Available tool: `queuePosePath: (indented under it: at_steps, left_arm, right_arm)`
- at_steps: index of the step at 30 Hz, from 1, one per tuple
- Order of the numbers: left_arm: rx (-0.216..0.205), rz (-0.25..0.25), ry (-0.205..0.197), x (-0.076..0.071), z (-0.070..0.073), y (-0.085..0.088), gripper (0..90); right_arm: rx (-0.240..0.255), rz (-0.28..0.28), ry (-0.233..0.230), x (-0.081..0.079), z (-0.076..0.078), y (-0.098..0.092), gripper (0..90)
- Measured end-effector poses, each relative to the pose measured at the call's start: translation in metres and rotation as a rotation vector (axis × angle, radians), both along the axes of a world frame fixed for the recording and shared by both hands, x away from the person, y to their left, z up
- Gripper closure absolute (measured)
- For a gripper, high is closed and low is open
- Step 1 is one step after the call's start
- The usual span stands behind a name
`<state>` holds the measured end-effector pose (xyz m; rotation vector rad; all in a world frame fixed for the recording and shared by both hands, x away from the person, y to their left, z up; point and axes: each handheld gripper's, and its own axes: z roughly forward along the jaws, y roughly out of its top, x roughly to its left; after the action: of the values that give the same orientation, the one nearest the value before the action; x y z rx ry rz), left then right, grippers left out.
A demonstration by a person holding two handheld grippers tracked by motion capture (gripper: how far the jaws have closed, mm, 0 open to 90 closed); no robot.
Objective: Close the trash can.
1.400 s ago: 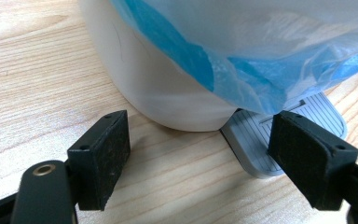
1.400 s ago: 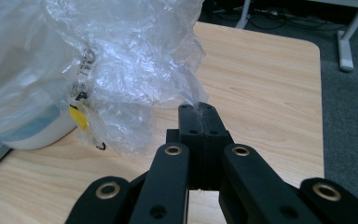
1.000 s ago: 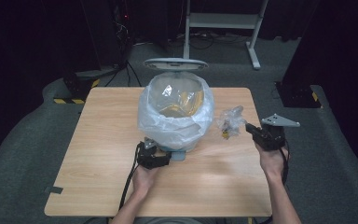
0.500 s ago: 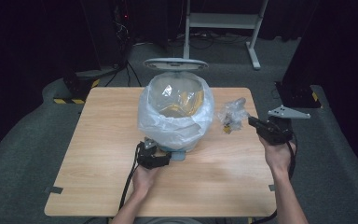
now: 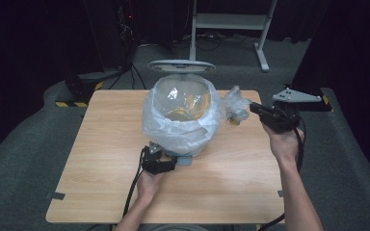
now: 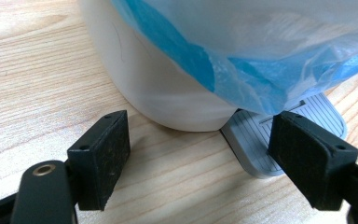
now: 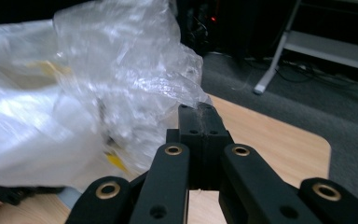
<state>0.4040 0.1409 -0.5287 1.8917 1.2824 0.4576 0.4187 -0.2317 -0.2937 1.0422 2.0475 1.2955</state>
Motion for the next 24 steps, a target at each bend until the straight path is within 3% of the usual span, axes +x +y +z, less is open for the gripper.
queuePosePath:
  at_steps: [12, 24]
  left_arm:
    - [0.006, 0.001, -0.002, 0.000, 0.000, 0.000, 20.6]
    - [0.001, 0.001, -0.001, 0.000, 0.000, 0.000, 20.7]
  right_arm:
    - [-0.016, 0.068, -0.059, 0.015, 0.035, 0.046, 90.0]
    - [-0.038, 0.130, -0.091, 0.027, 0.051, 0.098, 90.0]
